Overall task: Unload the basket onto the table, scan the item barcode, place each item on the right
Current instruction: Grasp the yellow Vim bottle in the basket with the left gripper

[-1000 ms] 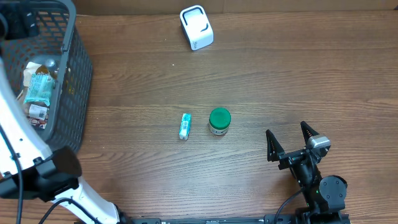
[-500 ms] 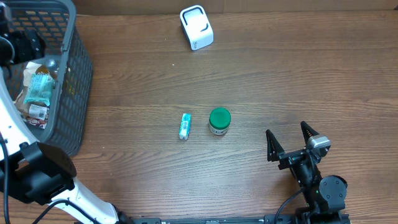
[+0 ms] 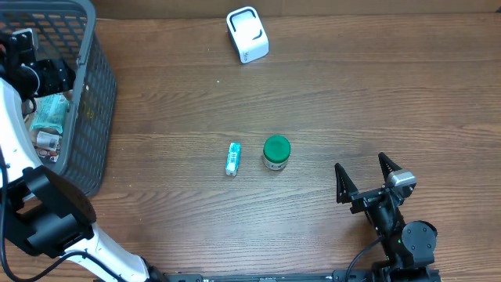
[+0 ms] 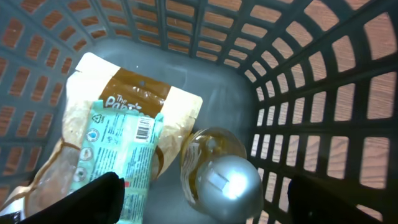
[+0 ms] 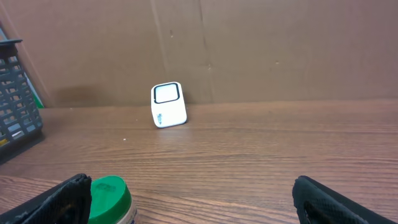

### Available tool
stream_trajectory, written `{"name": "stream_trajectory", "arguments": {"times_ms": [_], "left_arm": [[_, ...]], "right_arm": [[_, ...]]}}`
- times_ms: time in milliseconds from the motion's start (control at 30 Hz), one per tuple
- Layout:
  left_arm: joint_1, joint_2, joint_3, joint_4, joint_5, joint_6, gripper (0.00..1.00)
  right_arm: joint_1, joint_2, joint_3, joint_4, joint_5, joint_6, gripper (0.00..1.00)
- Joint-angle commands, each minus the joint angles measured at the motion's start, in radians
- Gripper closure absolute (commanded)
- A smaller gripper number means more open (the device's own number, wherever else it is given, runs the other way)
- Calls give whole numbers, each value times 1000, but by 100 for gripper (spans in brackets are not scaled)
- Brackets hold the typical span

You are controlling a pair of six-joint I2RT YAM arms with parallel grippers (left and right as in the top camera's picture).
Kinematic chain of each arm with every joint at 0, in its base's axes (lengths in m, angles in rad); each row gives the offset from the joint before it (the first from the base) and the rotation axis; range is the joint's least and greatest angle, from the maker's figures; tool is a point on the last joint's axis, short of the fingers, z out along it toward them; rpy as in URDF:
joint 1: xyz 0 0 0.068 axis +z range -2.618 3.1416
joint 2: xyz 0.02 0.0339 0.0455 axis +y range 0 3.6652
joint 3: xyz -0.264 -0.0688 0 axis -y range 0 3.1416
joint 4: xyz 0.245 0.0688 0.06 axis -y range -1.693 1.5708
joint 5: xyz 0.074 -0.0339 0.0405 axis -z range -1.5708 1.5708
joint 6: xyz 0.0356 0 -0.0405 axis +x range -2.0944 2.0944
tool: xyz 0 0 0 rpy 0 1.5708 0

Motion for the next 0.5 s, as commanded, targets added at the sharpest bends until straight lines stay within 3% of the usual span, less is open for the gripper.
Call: {"name": "stream_trajectory", "arguments": {"times_ms": [0, 467], "left_arm": [[-10, -4, -40, 27, 27, 13, 21], [-31, 4, -85, 71, -8, 9, 25]], "right_arm": [[-5, -8, -11, 5, 5, -1, 0], [-5, -8, -11, 5, 5, -1, 0]]}}
